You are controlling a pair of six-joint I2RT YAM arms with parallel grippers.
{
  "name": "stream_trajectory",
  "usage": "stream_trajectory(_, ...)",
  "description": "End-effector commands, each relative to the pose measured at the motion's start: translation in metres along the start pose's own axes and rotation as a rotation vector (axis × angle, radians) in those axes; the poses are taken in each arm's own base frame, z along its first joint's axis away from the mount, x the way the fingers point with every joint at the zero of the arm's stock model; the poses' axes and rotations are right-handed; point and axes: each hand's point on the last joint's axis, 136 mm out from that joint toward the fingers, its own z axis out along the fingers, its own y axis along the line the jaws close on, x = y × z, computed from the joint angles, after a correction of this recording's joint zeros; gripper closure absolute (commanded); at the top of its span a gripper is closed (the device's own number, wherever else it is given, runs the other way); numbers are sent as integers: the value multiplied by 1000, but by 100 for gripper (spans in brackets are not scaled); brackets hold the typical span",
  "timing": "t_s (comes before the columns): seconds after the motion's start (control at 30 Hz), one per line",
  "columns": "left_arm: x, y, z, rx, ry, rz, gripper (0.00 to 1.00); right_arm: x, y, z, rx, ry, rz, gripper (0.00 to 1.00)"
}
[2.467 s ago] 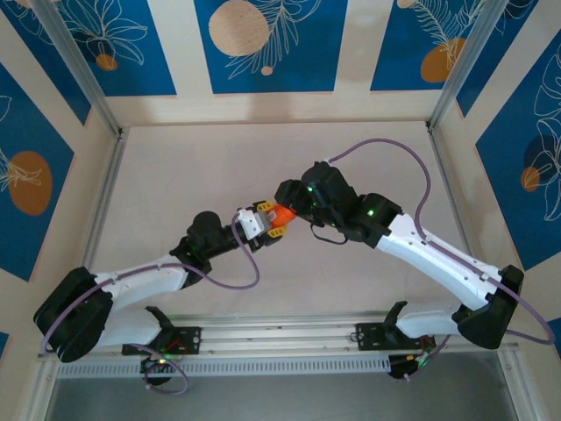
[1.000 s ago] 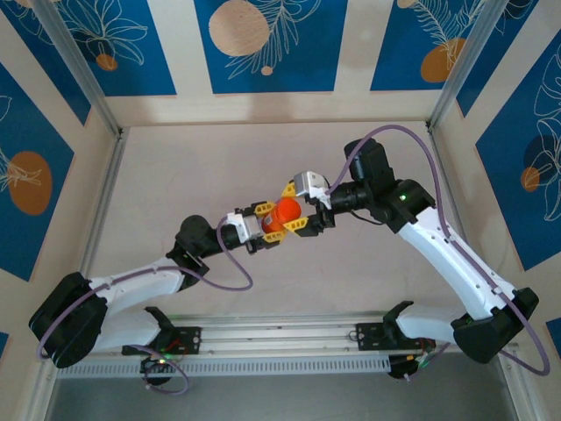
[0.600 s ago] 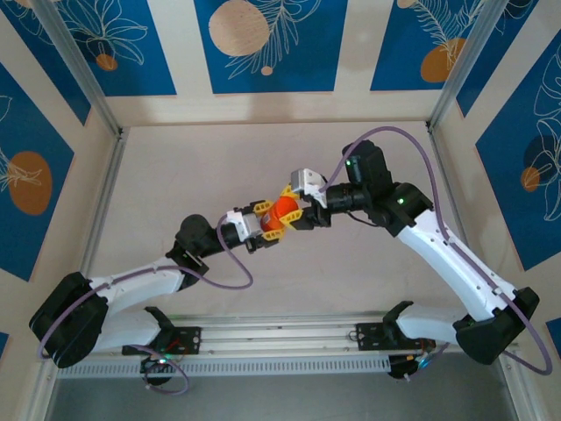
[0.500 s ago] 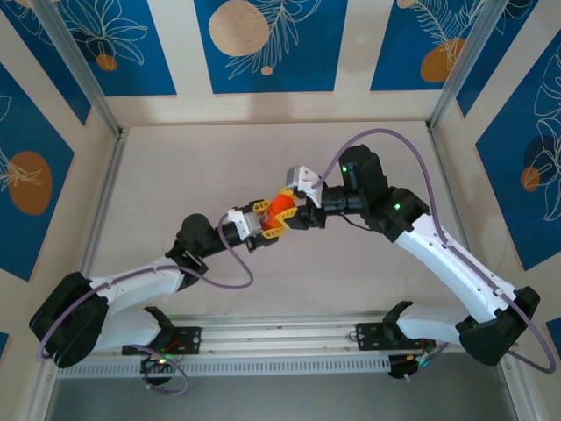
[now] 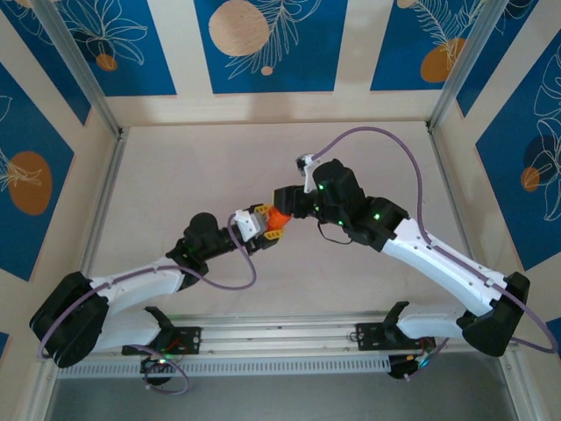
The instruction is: Sort the pills into containers
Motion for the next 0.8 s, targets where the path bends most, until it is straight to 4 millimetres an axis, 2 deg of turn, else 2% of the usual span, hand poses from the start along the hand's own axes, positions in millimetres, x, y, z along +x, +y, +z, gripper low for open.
stream_trajectory(0.0,-75,12,-8,-65,-238,144,100,25,-71,2,326,-14,243,64)
stream_trajectory(0.1,-72,11,-9,-63,-232,143,100,19,-69,-4,329,-47,302,58)
stream_trajectory(0.17,-70,11,-9,-65,-230,138,100,9,-61,-7,287,-71,270,51)
stream_trajectory(0.27,-69,10,-10,-64,-235,132,100,-12,-39,-14,171,-121,144,47)
stream_trajectory(0.37,-68,8,-11,-59,-237,127,100,-32,-20,-29,47,-137,-13,47)
stream_trajectory(0.5,-66,6,-11,-42,-231,120,100,-42,7,-57,-192,-130,-320,46)
stream_trajectory(0.63,-68,2,-12,-22,-241,117,100,-30,25,-81,-380,-89,-590,38)
stream_trajectory(0.77,-71,-3,-11,14,-252,106,100,-1,43,-96,-579,-65,-861,26)
